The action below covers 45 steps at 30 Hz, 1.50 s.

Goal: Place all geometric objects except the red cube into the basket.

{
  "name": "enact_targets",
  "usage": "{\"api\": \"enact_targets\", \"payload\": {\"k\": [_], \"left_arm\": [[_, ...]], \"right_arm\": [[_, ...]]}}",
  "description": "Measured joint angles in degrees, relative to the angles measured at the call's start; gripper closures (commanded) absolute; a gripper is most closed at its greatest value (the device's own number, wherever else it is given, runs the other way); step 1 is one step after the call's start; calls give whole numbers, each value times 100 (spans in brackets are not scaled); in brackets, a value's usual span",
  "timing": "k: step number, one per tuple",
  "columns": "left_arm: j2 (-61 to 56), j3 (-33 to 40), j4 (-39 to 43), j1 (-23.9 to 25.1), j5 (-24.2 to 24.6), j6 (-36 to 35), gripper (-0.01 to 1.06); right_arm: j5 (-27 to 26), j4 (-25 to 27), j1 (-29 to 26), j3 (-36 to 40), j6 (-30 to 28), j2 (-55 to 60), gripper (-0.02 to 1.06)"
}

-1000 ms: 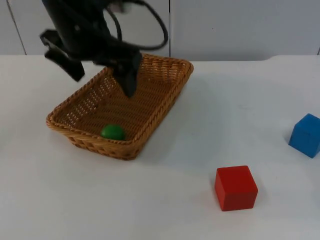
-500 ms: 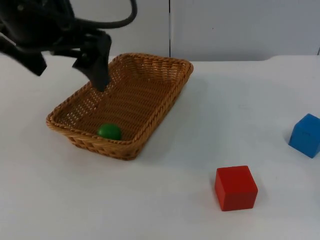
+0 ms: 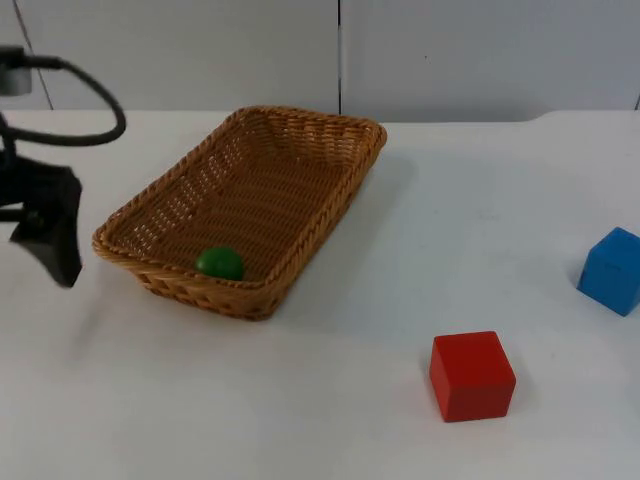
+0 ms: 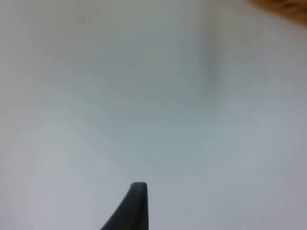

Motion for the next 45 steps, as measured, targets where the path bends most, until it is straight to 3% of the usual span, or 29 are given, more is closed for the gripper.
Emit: {"api": "enact_targets", "payload": {"k": [6,20,33,39,45], "left_arm": [[-407,381,0,101,-58,0,0],[-2704,1168,163,124,-53,-144,0],[-3678,1311,364,124,-101,-148,0],[-3716,1311,384,124,-144,-148,0],[-3716,1311,401,124,-272,-148,0]], "right_arm": [[0,0,0,0,0,0,-1],[0,123,0,0,0,0,-1],[11,113,0,-96,-238,158,-1],[59,125,0,-804,-355,1135,-1],[20,257,0,-1745,-1270,2677,-1]]}}
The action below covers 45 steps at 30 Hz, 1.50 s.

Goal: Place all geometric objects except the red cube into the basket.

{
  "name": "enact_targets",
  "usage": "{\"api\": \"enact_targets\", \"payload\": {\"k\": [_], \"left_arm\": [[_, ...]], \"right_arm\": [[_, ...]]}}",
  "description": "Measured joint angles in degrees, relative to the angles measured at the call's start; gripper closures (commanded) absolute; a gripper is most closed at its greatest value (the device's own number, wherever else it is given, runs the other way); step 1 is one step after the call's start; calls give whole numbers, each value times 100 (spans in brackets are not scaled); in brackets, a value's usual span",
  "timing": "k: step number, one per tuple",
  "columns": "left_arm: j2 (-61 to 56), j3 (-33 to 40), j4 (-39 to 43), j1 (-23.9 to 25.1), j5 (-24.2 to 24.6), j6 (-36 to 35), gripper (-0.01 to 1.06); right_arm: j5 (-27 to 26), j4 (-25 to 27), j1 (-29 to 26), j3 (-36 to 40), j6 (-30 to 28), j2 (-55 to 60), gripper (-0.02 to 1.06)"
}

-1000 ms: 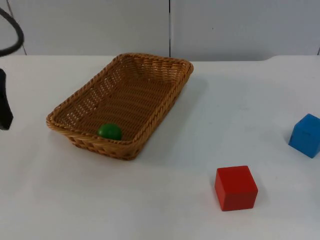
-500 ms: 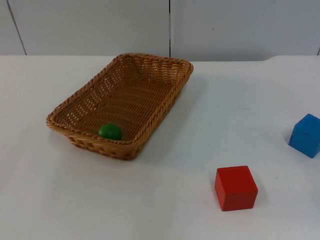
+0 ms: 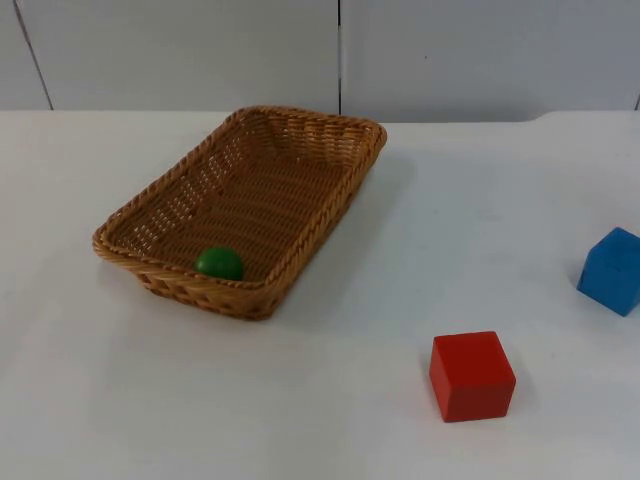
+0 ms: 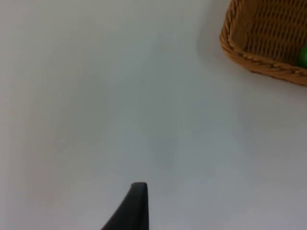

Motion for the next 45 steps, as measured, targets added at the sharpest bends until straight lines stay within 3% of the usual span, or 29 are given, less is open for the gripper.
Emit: {"api": "enact_targets", "payload": {"k": [9,18,27,30,33,34,35,36,45], "left_arm": [[0,0,0,0,-102,0,0],[0,0,0,0,-127,0,0],[0,0,0,0,-127,0,0],[0,0,22,0,-127,0,0],[0,0,64,0,-137,0,0],[0,0,73,0,-137,0,0],[0,0,86,0,-137,0,0],[0,0,86,0,-137,0,0],[0,0,95,0,-149,0,0]], "right_arm": [[-43,12,249,-1353,-1221,2041,-1],[-91,12,594,-2196,-1670,3523,-1],[-225,2,594,-2249,-1985,4148,4],[-347,-20,594,-2249,-2002,4164,30],[-380,-84,594,-2249,-2017,4164,76],[-380,-118,594,-2251,-2017,4164,76],[-352,-177,594,-2272,-2003,4132,96],[-297,-244,594,-2272,-2003,4090,104],[-224,-242,594,-2302,-1975,2805,105]]}}
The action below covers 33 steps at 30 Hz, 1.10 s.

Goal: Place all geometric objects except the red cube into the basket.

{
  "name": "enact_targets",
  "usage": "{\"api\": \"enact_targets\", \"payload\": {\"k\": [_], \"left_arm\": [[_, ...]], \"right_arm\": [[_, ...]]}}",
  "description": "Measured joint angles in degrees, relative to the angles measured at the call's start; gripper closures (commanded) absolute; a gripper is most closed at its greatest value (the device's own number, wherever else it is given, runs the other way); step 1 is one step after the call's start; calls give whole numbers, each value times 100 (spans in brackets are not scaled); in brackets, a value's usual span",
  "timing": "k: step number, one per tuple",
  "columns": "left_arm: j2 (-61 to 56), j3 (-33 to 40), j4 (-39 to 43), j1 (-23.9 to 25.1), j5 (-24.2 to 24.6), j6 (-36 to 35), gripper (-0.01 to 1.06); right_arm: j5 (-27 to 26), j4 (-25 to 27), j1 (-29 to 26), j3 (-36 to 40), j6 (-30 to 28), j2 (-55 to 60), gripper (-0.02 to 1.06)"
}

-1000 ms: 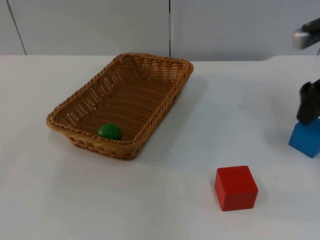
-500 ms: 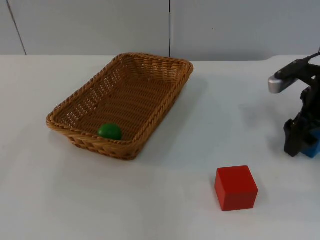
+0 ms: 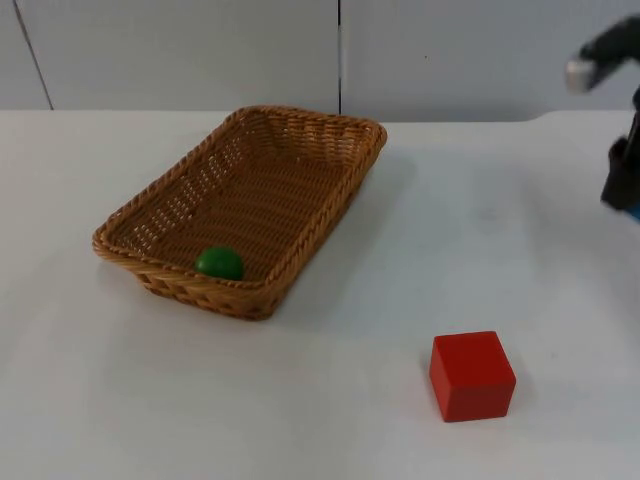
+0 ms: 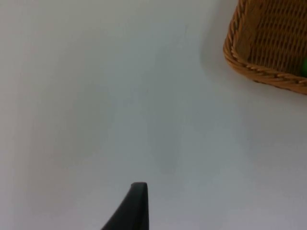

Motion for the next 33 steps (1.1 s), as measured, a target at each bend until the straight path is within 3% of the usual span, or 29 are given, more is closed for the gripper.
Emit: {"api": "enact_targets", "payload": {"k": [6,14,19,22,24,29,30,33], "left_arm": [[0,0,0,0,-36,0,0],[0,0,0,0,-59,0,0],[0,0,0,0,-72,0,0],[0,0,0,0,-72,0,0],[0,0,0,0,-72,0,0],[0,0,0,0,-80,0,0],[0,0,0,0,-80,0,0],[0,0,0,0,-80,0,0]], "right_arm": [[5,107,0,-14,11,-629,105],[762,459,35,-456,23,-509,105],[1001,525,444,-1152,35,-283,105],[1291,553,1001,-2126,78,220,105],[1324,553,1084,-2290,123,323,105],[1450,541,1841,-4069,554,1610,105],[1450,541,1841,-4069,554,1610,105],[1450,614,2141,-5122,672,2377,105]]}}
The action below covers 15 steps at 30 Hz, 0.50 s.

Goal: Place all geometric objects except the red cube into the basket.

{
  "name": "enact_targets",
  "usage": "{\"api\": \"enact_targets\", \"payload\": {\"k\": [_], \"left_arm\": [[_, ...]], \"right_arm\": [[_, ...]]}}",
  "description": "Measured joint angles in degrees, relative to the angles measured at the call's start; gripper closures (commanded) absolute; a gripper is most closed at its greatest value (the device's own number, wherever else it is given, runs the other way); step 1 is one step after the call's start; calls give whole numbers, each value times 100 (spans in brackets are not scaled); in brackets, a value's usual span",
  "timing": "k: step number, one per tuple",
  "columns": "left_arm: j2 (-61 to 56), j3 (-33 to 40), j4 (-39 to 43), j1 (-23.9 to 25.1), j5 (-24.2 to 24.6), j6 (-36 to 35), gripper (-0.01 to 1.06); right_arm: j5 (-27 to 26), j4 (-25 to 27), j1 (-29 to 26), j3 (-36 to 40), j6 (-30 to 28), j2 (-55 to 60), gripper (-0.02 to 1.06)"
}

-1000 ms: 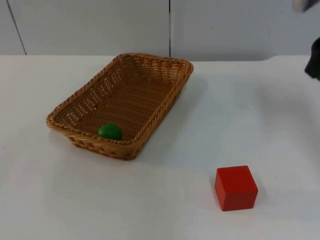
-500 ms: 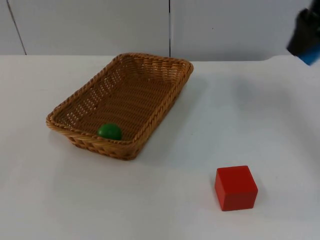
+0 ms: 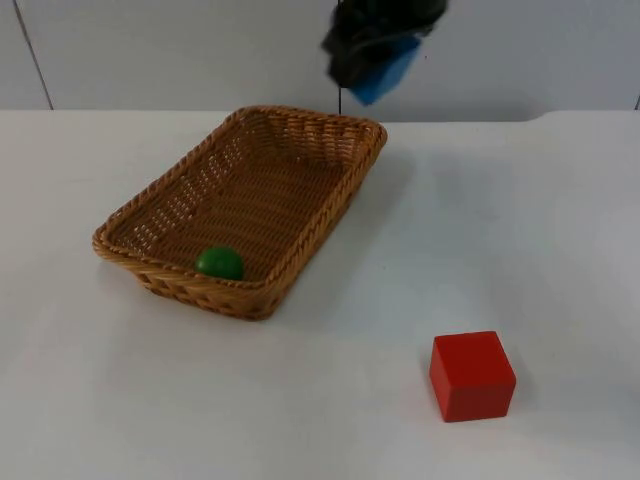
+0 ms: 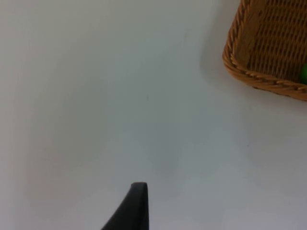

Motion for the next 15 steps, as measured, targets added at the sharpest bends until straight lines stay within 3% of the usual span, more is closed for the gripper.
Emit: {"api": "enact_targets", "payload": {"k": [7,15], "left_arm": [[0,0,0,0,-17,0,0],[0,0,113,0,-17,0,0]], "right_arm": [[-107,202,395,-1456,20,1382,105],[-826,438,433,-1572,20,2025,103]]}}
